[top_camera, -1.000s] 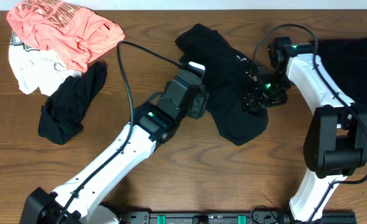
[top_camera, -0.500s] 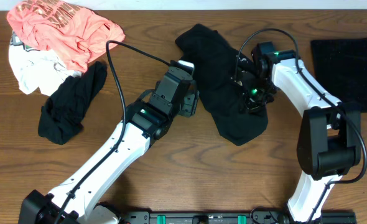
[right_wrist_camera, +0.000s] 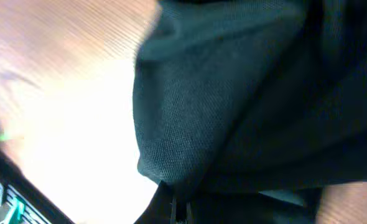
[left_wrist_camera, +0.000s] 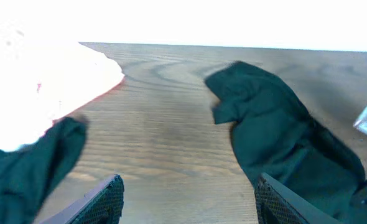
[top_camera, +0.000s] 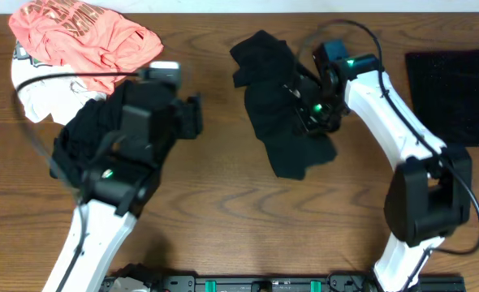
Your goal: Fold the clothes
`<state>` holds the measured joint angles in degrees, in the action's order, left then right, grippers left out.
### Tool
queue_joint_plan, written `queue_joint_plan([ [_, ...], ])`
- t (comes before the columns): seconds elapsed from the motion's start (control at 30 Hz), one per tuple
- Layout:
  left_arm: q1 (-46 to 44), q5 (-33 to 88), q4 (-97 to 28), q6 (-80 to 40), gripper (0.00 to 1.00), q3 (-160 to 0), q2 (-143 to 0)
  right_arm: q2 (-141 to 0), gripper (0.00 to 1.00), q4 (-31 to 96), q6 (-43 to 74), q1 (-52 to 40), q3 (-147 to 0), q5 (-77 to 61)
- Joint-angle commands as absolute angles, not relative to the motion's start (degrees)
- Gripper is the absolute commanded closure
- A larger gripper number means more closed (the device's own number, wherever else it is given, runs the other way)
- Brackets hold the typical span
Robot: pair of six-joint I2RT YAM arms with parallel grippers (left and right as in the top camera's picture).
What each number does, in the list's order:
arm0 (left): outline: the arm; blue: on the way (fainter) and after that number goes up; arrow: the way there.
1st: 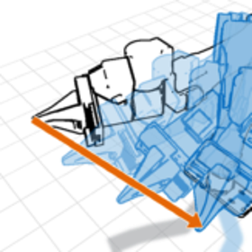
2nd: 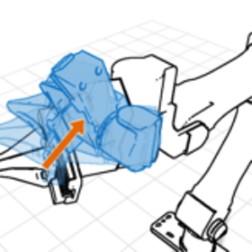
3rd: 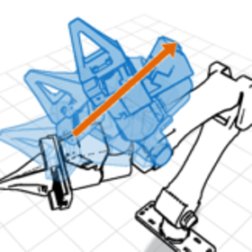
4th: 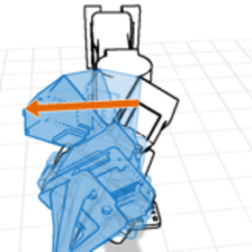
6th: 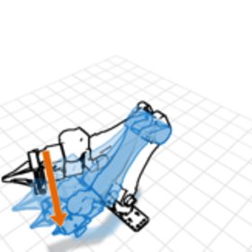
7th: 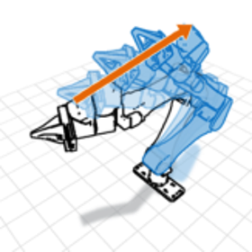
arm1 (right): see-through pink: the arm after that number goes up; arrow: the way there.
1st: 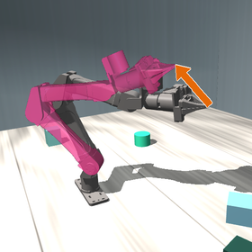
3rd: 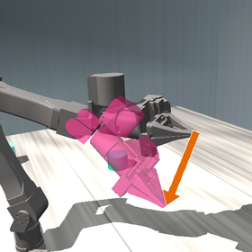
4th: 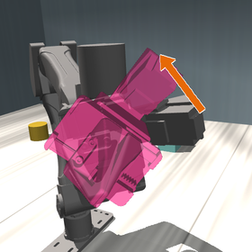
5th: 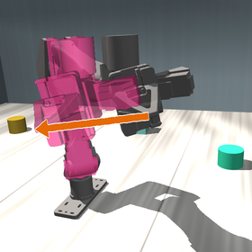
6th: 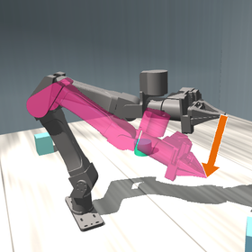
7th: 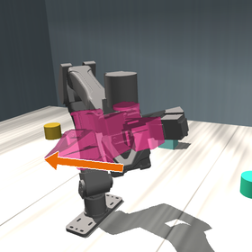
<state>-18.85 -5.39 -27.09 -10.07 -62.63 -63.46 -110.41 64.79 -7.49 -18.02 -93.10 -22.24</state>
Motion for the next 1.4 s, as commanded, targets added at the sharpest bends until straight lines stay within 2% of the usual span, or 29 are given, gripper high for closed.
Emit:
queue_joint_plan([
  [0.0,-16.56,-6.09,-28.95,-9.54,0.32,-63.24,-61.89,-106.32,0.99,64.49,-2.57,-23.07,-97.58,-21.1],
  [0.1,-15.22,-6.09,-30.57,-9.54,0.32,-63.24,-61.67,-106.28,0.98,63.72,-0.32,-27.18,-98.61,-19.29],
  [0.2,-15.0,-6.07,-31.46,-9.56,0.32,-63.24,-61.73,-106.41,0.93,63.59,1.41,-30.7,-98.61,-16.34],
  [0.23,-15.0,-6.07,-31.46,-9.58,0.32,-63.24,-61.73,-106.41,0.87,63.57,1.69,-31.53,-98.61,-15.66],
  [0.33,-15.0,-6.07,-31.46,-9.58,0.32,-63.24,-61.73,-106.39,0.39,63.55,1.83,-32.75,-98.63,-14.98],
  [0.37,-15.0,-6.07,-31.46,-9.58,0.32,-63.24,-61.73,-106.39,0.31,63.64,2.76,-32.73,-98.63,-14.79],
  [0.43,-15.0,-6.07,-31.48,-9.58,0.32,-63.24,-61.73,-106.39,0.26,63.86,4.23,-31.83,-98.61,-14.74],
  [0.57,-15.03,-5.72,-32.16,-10.9,0.32,-63.24,-61.73,-106.39,0.24,65.06,7.27,-28.73,-98.61,-14.76],
  [0.77,-15.31,3.2,-35.24,-10.87,0.32,-63.24,-63.53,-106.41,0.25,66.28,10.37,-24.45,-96.36,-14.57],
  [0.93,-16.27,5.65,-38.06,-10.87,0.32,-63.24,-67.37,-106.41,0.27,64.9,12.86,-23.97,-90.76,-11.73],
  [1.17,-18.68,5.61,-37.89,-10.85,0.32,-63.24,-72.51,-106.41,0.32,58.65,13.23,-23.97,-81.21,-9.74],
  [1.37,-19.11,5.63,-37.47,-10.85,0.32,-63.24,-74.5,-106.41,0.42,51.72,12.88,-24.82,-74.67,-7.44],
])
